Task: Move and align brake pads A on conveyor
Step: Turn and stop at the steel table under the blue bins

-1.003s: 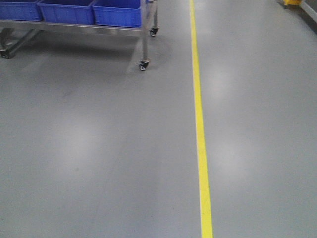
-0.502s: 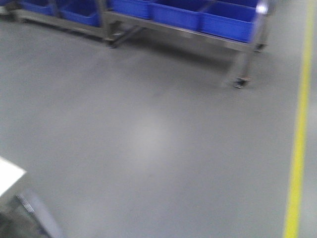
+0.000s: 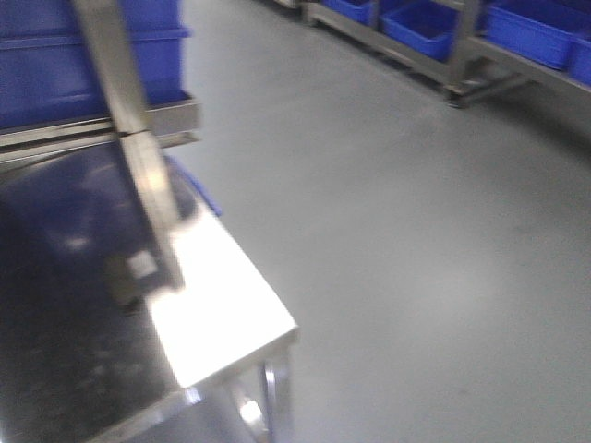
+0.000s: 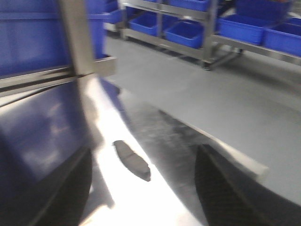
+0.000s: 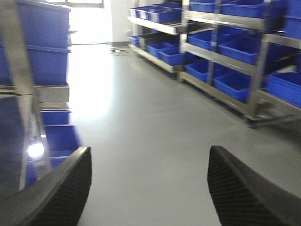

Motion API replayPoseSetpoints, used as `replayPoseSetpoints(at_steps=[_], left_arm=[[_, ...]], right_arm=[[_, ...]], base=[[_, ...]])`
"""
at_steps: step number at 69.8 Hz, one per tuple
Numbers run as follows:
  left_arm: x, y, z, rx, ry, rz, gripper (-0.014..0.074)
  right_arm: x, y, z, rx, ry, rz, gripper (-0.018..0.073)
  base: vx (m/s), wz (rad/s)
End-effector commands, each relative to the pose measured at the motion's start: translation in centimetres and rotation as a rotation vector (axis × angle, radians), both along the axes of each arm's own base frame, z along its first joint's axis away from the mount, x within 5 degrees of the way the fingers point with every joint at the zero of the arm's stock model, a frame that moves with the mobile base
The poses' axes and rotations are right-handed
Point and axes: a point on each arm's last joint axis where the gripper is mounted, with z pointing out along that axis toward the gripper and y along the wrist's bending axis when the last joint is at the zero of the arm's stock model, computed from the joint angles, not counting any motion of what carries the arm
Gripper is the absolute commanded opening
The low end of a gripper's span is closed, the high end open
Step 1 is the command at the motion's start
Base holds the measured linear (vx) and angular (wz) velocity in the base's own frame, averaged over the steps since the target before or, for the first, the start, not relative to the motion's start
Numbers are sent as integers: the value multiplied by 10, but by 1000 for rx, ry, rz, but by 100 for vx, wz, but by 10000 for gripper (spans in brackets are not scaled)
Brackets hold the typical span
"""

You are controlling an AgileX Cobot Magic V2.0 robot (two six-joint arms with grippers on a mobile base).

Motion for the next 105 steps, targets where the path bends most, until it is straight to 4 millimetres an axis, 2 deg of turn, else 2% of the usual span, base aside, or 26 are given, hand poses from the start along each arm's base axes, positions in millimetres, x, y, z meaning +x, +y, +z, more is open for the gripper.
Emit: replayPoseSetpoints(at_steps=[1,30,51,105], left_arm=[[1,-1,14,-20,-85,-8,447],[1,-1,14,-20,-85,-8,447],[1,-1,14,-20,-85,-8,447],[1,-1,14,-20,-85,-8,447]], right_arm=[[1,0,14,0,-92,2,508],[1,0,14,0,-92,2,508],[1,0,14,0,-92,2,508],[1,0,14,0,-92,2,508]], base=[[15,93],[12,88],[5,57],[0,6]])
